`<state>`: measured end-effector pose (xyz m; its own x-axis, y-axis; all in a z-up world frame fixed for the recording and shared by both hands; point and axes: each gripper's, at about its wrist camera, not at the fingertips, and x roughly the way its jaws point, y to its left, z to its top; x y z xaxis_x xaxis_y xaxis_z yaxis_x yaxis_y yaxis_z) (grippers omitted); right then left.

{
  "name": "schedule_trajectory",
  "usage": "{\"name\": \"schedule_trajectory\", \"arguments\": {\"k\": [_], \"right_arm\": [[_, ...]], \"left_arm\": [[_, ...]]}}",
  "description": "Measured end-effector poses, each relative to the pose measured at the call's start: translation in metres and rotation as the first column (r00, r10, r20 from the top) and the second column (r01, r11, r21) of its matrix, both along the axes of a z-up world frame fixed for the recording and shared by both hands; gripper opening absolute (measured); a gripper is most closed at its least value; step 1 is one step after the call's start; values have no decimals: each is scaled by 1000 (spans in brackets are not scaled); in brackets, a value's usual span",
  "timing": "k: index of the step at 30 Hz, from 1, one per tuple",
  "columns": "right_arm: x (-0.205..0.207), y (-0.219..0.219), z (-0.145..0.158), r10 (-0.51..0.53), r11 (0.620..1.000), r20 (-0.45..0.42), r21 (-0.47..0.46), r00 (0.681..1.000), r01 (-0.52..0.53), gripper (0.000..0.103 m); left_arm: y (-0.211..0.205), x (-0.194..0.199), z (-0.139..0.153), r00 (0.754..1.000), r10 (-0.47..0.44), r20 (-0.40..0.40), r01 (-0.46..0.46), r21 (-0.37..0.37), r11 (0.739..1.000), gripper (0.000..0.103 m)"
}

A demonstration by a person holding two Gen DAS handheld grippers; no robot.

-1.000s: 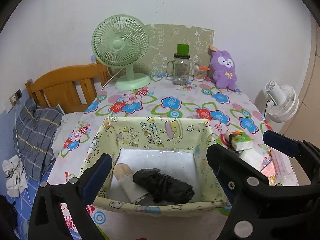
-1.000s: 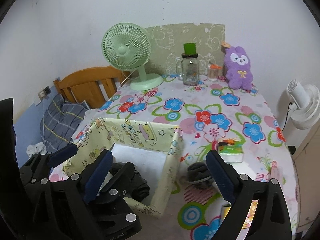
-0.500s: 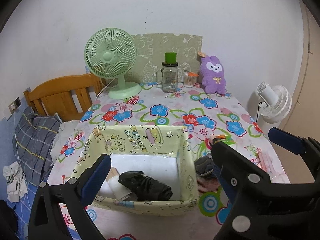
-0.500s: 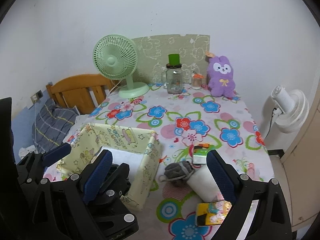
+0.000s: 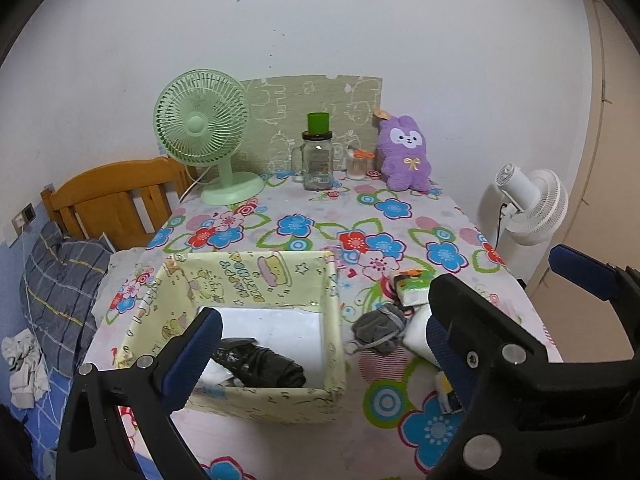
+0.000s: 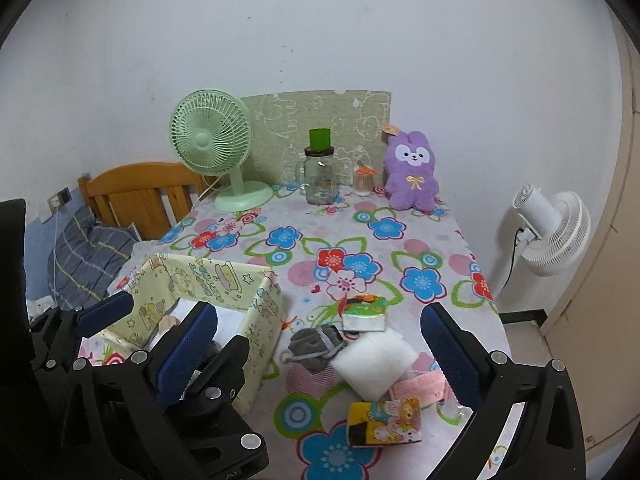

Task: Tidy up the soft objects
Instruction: 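Move both tools toward the yellow cartoon pouch and clear plastic bag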

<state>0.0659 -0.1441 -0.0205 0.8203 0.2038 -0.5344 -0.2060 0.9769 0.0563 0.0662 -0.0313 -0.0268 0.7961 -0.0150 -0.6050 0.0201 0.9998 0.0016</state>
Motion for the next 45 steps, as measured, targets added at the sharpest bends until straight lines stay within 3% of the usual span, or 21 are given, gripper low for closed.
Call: {"name": "schedule_trajectory", "arguments": {"k": [19, 28, 36, 45], "right_arm": [[-16, -57, -25, -99, 994, 10, 40, 995, 99, 103], [-20, -86, -44, -176, 983, -35, 45, 984, 178, 103], [-31, -93, -57, -264, 961, 57, -75, 963, 268, 103], [-22, -102, -81, -258, 960, 23, -104, 966, 259, 103]], "left_arm": [[-46, -9, -19, 998, -63, -4, 63, -10, 998, 103], [-68, -7, -35, 995, -99, -20, 99, 0, 995, 103], [-86, -6, -58, 988, -140, -66, 142, 18, 990, 103], [-99, 2, -83, 977, -175, -123, 179, 18, 984, 103]]}}
